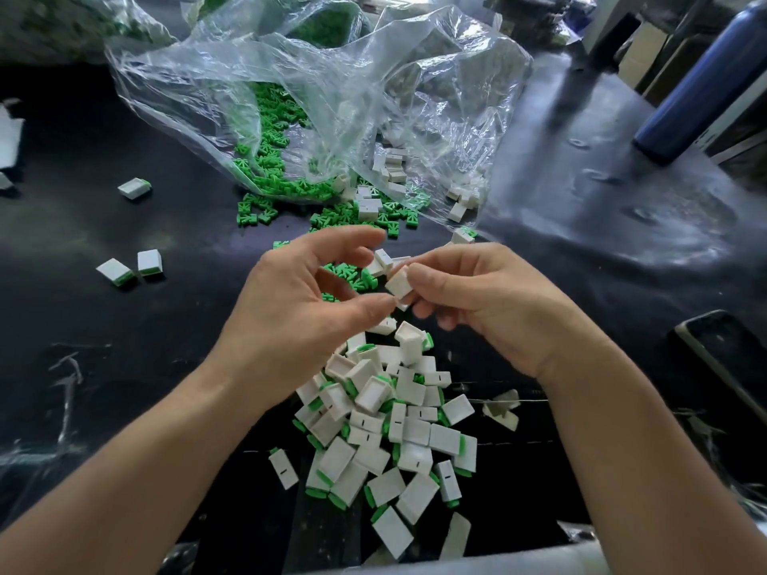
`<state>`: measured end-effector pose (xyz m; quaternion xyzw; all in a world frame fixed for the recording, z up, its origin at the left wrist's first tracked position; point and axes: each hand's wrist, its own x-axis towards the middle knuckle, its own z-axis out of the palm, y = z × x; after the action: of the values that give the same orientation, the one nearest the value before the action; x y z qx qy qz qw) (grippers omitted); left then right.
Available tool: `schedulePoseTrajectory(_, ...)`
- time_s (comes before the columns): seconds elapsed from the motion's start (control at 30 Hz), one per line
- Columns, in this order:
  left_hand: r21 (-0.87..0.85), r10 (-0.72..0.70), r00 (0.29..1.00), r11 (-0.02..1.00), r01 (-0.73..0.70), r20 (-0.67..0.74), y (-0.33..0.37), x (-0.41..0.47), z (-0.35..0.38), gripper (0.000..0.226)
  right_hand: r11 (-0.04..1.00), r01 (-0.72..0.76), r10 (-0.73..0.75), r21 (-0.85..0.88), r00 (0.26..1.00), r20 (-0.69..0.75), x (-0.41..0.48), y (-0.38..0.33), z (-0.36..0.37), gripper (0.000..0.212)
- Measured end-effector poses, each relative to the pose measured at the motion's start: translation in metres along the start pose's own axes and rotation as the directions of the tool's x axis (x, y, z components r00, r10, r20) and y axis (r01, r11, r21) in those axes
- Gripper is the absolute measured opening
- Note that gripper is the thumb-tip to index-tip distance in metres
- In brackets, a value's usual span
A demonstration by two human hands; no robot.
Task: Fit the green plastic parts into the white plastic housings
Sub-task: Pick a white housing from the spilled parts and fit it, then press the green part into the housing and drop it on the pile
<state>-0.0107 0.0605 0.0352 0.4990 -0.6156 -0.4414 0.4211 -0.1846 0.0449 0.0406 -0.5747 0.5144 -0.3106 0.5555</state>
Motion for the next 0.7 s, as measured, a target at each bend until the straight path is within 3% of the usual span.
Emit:
schedulePoseTrajectory(0.07,-0.068,0.048,0.997,0.997,-0.043,0.063,0.003,-0.002,0.000,0.040,0.996,0.007,-0.015,0.086,0.996,0.086,-0.003,-0.003,0.006,0.026)
schedulePoseTrajectory(0.17,-0.092,0.069,0.996,0.994,-0.063,0.065,0.002,-0.002,0.002,0.031,0.997,-0.020,0.014,0.079,0.997,0.074,-0.003,-0.004,0.011,0.028)
schedulePoseTrajectory(0.27,-0.111,0.011,1.000,0.994,-0.012,-0.009,-0.001,0.000,0.003,0.020,0.985,-0.049,0.039,-0.163,0.997,-0.065,-0.001,-0.001,-0.002,0.026)
schedulePoseTrajectory(0.4,-0.131,-0.006,1.000,0.991,0.004,-0.010,0.000,-0.001,0.002,0.008,0.884,-0.174,0.024,-0.434,0.944,-0.330,-0.001,0.009,-0.043,0.016)
schedulePoseTrajectory(0.57,-0.147,-0.018,1.000,0.989,0.018,-0.002,0.002,-0.001,0.002,0.011,0.708,-0.342,0.190,-0.617,0.935,-0.300,-0.008,0.014,-0.062,0.023)
schedulePoseTrajectory(0.7,-0.156,-0.036,0.999,0.987,0.036,0.006,0.001,-0.001,0.002,0.008,0.605,-0.335,0.220,-0.722,0.942,-0.252,-0.006,0.015,-0.052,0.023)
